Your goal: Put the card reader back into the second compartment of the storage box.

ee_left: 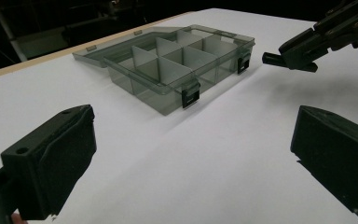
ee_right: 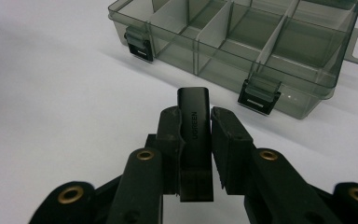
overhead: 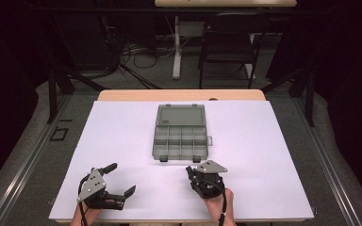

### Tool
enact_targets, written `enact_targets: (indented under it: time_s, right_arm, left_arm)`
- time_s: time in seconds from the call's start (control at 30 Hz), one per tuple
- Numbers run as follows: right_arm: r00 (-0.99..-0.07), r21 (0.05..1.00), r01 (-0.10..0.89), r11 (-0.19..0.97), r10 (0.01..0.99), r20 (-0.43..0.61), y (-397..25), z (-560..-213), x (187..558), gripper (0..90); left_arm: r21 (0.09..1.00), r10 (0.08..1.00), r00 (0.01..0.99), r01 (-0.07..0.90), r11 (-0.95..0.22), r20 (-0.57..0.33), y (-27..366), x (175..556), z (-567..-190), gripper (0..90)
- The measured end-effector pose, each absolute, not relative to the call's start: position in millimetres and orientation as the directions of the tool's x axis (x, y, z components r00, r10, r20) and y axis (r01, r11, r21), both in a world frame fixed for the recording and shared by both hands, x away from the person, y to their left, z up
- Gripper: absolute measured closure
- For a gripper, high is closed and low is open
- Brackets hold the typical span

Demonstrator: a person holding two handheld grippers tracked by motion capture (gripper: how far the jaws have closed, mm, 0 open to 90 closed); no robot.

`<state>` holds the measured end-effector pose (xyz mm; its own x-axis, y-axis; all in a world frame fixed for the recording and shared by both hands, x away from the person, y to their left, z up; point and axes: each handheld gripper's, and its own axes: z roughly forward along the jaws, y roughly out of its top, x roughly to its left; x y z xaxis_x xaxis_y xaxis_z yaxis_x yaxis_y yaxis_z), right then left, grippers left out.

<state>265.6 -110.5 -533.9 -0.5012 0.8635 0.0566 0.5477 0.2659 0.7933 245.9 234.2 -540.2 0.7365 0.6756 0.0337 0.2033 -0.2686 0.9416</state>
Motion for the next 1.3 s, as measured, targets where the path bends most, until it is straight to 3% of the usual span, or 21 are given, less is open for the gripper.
enact_targets:
  time_s: [1.3]
  right_arm:
    - [-0.601, 0.801, 0.473, 0.368, 0.799, -0.013, -121.4, -501.6, 298.9, 73.5]
  left_arm:
    - [0.935, 0.679, 0.734, 0.217, -0.279, 0.032, 233.6, 247.5, -540.1, 0.3]
